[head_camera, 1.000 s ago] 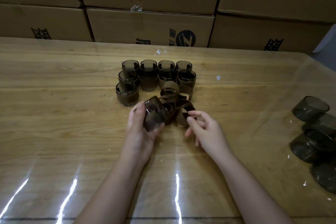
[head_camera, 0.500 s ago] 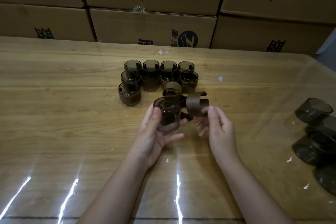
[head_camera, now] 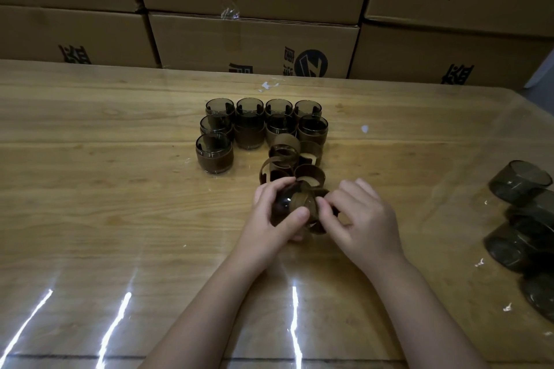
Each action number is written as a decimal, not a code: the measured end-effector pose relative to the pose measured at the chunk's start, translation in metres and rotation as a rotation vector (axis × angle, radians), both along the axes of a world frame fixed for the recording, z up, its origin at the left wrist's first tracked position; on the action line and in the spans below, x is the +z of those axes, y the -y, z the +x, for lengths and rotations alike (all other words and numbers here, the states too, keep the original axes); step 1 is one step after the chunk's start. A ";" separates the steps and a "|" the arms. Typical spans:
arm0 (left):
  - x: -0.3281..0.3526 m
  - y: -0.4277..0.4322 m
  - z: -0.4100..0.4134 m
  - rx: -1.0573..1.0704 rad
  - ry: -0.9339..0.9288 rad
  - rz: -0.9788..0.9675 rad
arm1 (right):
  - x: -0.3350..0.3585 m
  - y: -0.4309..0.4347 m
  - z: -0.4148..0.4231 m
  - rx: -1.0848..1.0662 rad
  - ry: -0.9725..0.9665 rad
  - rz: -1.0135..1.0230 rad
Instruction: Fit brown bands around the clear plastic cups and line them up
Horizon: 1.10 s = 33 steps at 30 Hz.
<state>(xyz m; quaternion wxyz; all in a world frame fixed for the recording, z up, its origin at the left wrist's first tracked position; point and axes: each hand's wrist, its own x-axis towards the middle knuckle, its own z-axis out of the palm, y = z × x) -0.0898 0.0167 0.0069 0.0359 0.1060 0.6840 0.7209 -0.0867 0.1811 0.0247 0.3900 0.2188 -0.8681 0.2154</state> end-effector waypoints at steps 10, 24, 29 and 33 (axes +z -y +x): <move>0.002 0.001 0.000 0.013 -0.018 0.079 | -0.006 0.018 0.007 0.242 0.179 -0.486; 0.001 -0.001 0.000 0.131 -0.082 0.062 | -0.006 0.024 0.006 0.293 0.765 -0.800; 0.000 -0.003 0.002 0.168 -0.118 0.024 | -0.010 0.023 0.003 0.181 0.761 -0.815; 0.002 -0.002 0.003 0.204 -0.132 0.003 | -0.012 0.026 0.003 0.114 0.735 -0.825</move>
